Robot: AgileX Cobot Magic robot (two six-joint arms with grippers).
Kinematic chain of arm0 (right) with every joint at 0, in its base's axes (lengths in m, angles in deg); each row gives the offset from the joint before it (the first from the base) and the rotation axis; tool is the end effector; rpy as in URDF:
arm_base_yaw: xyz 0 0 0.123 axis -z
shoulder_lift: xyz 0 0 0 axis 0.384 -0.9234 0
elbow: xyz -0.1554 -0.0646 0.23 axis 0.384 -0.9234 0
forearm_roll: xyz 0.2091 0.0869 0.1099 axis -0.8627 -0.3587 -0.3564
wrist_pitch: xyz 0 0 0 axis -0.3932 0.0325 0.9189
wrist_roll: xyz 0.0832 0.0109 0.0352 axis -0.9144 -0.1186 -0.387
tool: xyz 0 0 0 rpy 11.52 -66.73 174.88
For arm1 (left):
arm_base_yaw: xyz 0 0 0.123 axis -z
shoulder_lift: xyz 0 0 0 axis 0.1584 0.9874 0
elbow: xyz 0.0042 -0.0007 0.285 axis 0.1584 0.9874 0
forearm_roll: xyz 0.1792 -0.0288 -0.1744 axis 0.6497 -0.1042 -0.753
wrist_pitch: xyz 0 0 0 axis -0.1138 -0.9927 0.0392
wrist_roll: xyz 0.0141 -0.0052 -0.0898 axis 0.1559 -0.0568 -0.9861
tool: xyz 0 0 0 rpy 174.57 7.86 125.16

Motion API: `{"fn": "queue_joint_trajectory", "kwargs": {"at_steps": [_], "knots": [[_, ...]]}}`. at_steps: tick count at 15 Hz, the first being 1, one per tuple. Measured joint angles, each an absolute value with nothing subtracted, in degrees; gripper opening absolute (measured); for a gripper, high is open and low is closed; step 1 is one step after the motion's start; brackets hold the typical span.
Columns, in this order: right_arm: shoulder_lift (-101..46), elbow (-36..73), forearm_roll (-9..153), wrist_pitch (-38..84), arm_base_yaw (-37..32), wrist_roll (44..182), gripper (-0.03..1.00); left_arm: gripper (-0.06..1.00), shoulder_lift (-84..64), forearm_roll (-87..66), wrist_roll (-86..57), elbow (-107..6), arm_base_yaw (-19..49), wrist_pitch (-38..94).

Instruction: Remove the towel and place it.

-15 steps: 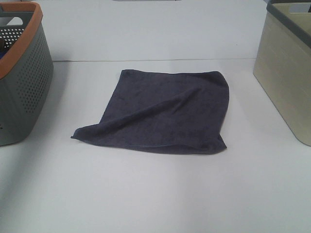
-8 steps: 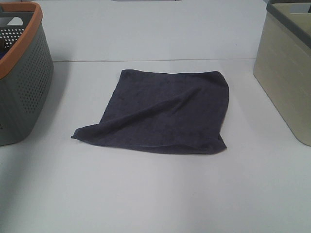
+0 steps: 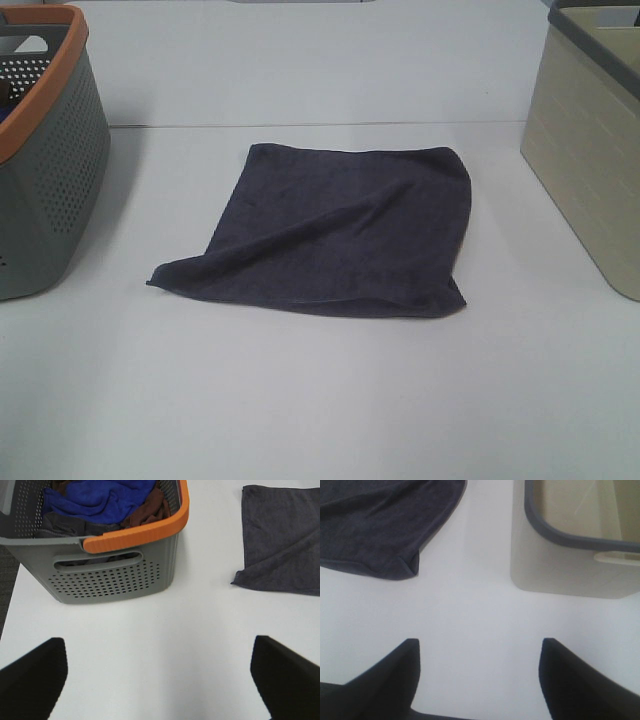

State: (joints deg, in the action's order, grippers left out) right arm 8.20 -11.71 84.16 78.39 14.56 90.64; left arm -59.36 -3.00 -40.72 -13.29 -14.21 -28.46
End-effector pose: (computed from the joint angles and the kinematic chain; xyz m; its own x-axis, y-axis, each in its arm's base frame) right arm 0.0955 0.0068 0.3563 -0.7158 -0.1501 -0.6820 -0.1254 0.9884 -0.0859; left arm 0.0511 -0.0044 0.3394 -0.5892 0.0206 -0.8077 0.0328 0.9995 0.0016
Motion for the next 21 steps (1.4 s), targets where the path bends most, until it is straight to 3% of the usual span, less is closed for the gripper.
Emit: {"fn": "queue_joint_trajectory", "kwargs": {"at_steps": [3, 10, 21], "knots": [[23.7, -25.4, 81.4, 75.7, 14.6, 90.6, 0.68, 0.93, -75.1, -3.1, -43.4, -3.0, -14.2, -27.6], [44.8, -33.1, 80.8, 75.4, 14.6, 90.5, 0.65, 0.93, -83.4, -4.0, -44.2, 0.3, -14.2, -28.6], [46.2, -33.1, 77.2, 75.3, 14.6, 89.8, 0.65, 0.93, -83.4, -3.9, -46.7, 0.7, -11.2, -27.8]]}}
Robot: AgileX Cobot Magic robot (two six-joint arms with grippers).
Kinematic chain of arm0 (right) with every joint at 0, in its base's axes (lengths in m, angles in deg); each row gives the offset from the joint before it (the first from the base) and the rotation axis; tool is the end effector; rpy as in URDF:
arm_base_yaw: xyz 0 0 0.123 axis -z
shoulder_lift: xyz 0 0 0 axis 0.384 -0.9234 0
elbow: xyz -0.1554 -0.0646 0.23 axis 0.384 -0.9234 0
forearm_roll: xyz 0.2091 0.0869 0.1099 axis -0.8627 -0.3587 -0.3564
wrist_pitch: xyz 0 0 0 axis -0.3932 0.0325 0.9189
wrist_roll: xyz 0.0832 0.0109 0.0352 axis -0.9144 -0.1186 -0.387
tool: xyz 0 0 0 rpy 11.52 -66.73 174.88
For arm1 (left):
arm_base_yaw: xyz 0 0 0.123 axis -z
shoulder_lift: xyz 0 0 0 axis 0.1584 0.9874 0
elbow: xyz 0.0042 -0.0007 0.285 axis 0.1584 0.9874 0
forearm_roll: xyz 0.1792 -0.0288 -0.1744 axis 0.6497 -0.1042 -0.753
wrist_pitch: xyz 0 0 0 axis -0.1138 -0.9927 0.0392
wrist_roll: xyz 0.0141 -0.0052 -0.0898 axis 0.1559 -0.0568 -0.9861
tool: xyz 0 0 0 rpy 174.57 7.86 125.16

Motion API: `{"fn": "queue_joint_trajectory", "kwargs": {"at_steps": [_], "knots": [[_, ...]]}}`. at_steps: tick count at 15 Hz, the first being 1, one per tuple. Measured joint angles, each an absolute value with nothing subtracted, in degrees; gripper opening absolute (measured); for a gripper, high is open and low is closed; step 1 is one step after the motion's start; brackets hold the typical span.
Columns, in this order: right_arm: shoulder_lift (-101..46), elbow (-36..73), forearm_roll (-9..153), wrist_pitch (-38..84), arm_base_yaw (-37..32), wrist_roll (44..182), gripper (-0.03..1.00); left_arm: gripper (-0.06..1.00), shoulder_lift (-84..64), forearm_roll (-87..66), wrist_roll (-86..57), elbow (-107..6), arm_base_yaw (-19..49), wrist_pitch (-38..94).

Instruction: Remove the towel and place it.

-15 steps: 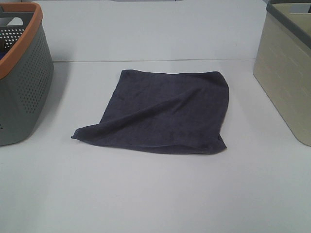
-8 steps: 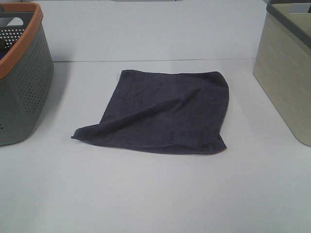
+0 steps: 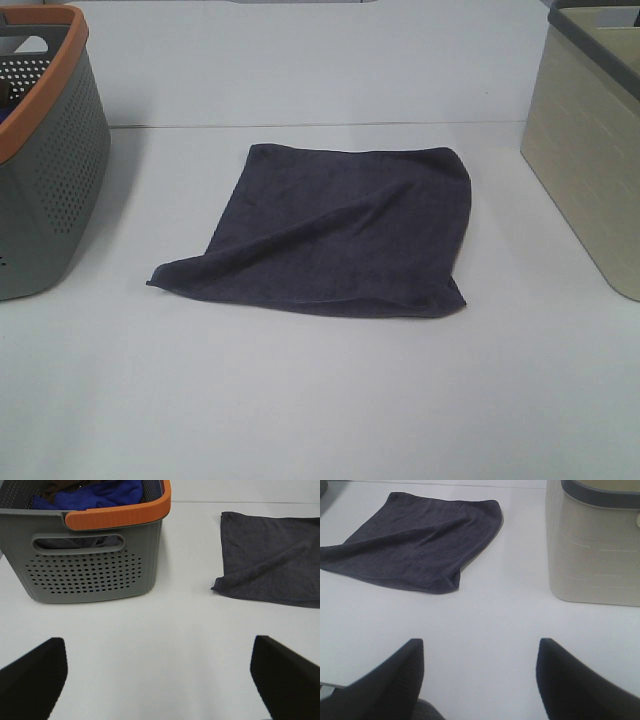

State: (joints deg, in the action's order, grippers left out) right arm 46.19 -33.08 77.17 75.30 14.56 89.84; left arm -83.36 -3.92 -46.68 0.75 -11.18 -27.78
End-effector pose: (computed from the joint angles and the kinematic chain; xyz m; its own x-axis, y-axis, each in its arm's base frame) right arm -0.0064 0.0024 0.2777 -0.4541 -0.0435 -0.8899 -0.1626 0.9861 0.0347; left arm -0.0044 -0.0103 0.2785 -0.4345 -0.0556 -0.8990 0.0461 0.9954 -0.0838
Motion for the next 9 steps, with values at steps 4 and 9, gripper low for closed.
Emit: {"fn": "queue_joint_trajectory", "kwargs": {"at_steps": [4, 9], "knots": [[46.2, -33.1, 76.8, 75.3, 14.6, 89.8, 0.65, 0.93, -83.4, -4.0, -46.7, 0.7, -11.2, -27.7], [46.2, -33.1, 76.8, 75.3, 14.6, 89.5, 0.65, 0.93, -83.4, -4.0, -46.7, 0.7, -11.2, -27.7]]}}
